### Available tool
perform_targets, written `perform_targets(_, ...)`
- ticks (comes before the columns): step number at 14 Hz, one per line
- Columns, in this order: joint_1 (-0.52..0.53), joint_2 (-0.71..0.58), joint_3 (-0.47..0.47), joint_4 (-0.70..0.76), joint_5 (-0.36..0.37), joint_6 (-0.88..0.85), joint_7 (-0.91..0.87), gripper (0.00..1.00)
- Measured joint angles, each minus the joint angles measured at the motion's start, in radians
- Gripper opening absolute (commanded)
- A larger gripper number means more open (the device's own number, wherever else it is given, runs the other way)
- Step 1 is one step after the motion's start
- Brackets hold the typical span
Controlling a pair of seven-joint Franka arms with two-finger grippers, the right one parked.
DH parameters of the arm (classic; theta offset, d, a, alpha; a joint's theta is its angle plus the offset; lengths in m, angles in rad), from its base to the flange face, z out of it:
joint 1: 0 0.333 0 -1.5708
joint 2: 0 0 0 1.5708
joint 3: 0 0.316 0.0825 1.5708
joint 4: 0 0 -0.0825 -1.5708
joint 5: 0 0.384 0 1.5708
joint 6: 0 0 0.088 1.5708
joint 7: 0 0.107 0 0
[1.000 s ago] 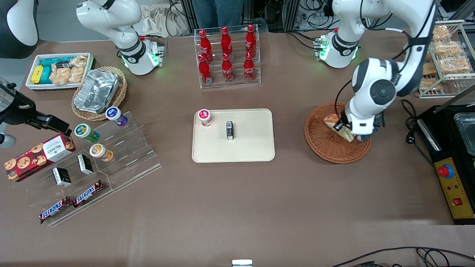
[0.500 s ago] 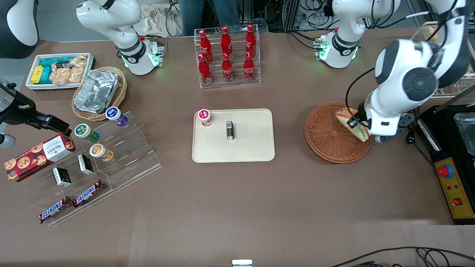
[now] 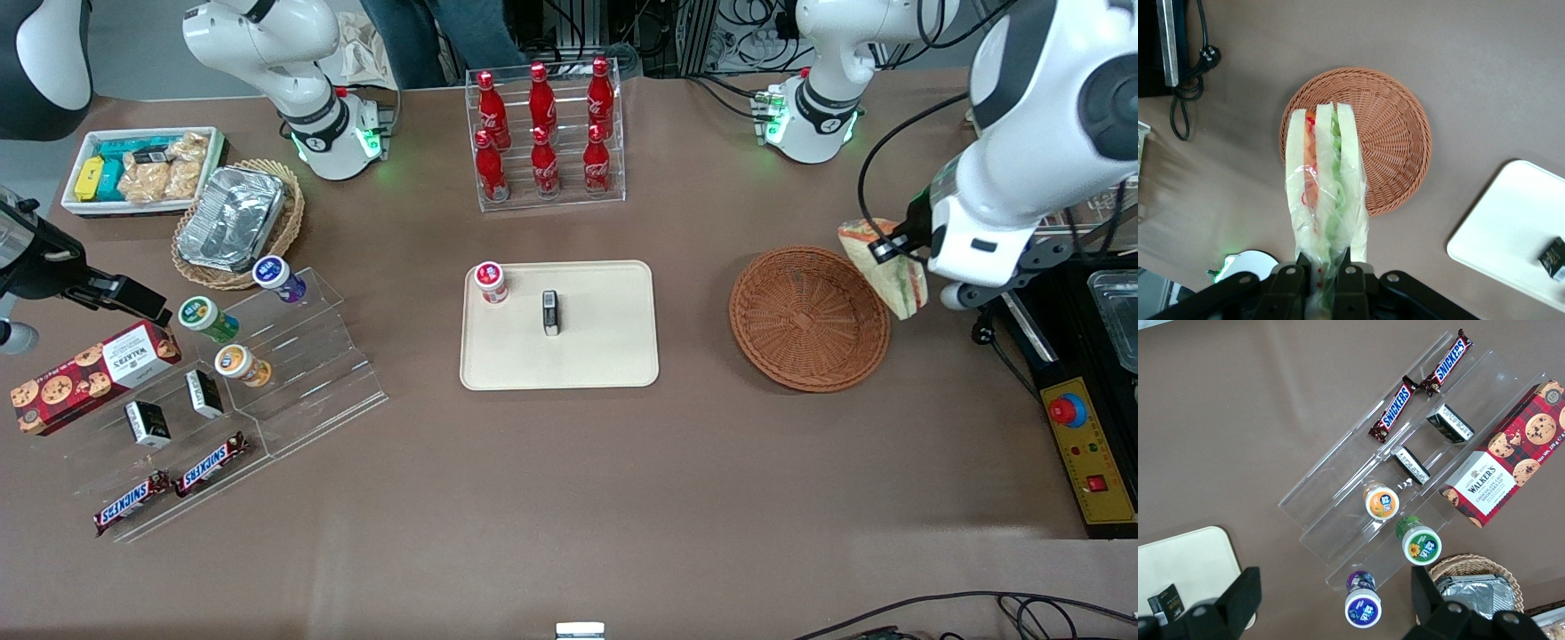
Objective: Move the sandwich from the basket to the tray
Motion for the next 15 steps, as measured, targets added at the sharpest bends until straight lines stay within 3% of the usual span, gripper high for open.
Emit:
perform_targets(4, -0.027, 0.007, -0.009, 0.01, -0.001, -0.008, 0.16, 0.0)
perform_targets(10, -0.164, 0.093, -0.025, 0.009, -0.005, 0.016, 0.26, 0.0)
perform_targets(15, -0.304, 0.223, -0.035, 0.0, -0.034, 0.21, 0.26, 0.0)
